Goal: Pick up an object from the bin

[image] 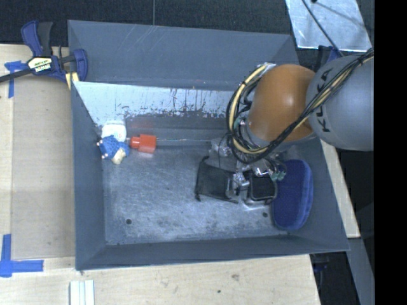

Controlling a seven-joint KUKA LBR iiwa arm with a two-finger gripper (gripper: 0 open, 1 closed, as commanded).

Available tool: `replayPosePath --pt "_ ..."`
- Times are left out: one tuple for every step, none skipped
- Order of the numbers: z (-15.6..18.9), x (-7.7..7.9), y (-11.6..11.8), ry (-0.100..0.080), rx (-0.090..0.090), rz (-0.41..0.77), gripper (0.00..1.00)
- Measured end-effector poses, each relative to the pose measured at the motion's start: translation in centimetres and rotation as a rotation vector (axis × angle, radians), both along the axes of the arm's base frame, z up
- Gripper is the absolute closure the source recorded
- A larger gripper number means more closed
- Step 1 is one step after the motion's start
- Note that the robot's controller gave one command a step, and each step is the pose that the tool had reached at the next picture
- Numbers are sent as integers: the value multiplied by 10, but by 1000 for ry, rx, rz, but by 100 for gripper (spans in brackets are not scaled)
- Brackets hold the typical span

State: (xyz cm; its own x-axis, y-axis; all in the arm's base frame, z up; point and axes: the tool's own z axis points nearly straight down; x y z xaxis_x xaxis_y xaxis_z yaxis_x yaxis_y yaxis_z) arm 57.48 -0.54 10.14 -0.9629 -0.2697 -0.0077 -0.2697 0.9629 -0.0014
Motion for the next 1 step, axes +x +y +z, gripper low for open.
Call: replayPosePath --pt "-1 22 5 1 -2 261 0"
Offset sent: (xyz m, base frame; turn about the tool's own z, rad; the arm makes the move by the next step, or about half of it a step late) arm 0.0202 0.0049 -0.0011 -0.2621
